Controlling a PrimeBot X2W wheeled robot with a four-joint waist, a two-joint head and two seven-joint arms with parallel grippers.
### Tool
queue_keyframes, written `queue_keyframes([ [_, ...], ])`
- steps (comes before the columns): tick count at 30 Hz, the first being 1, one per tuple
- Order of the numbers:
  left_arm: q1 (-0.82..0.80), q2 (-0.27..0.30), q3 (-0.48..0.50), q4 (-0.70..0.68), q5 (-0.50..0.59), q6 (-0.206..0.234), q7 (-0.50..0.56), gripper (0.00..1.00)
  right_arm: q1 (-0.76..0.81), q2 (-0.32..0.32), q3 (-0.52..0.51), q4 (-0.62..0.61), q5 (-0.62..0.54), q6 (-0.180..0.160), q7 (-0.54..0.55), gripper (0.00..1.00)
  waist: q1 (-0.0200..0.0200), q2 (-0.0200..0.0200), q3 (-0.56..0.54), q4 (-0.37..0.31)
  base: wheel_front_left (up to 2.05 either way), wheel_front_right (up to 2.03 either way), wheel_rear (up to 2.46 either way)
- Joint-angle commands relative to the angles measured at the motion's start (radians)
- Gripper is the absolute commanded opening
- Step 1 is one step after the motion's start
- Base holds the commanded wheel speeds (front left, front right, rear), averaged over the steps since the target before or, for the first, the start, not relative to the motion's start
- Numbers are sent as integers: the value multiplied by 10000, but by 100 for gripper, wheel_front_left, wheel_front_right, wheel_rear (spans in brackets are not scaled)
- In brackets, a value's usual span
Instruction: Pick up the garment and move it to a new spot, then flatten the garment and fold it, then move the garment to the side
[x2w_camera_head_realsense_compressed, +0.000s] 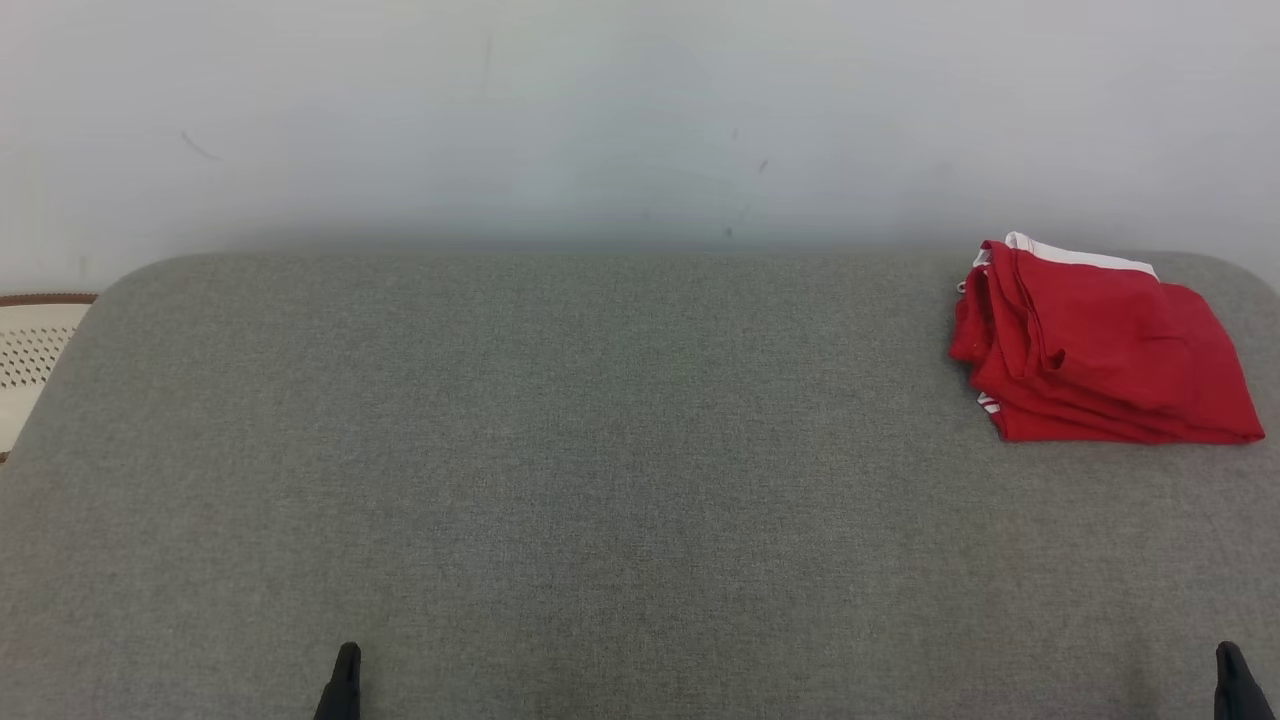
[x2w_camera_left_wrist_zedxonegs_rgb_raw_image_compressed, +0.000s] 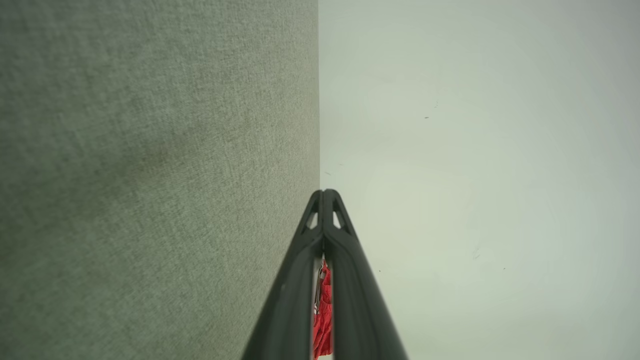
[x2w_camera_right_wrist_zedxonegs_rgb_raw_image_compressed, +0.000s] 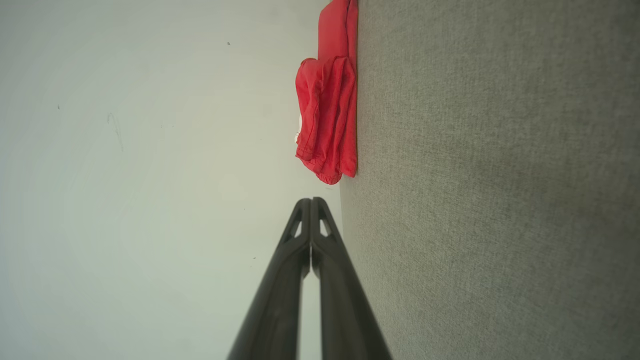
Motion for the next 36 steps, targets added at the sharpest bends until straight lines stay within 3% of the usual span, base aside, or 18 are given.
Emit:
queue_keyframes([
  [1, -50, -4, 30, 20, -19, -27, 16, 0, 87, 29, -28, -9, -53, 2, 47, 0, 0, -1, 0, 0, 0, 0, 0],
  [36, -50, -5, 22, 17, -27, -27, 10, 0, 83, 32, -35, -9, -62, 4, 57, 0, 0, -1, 0, 0, 0, 0, 0],
])
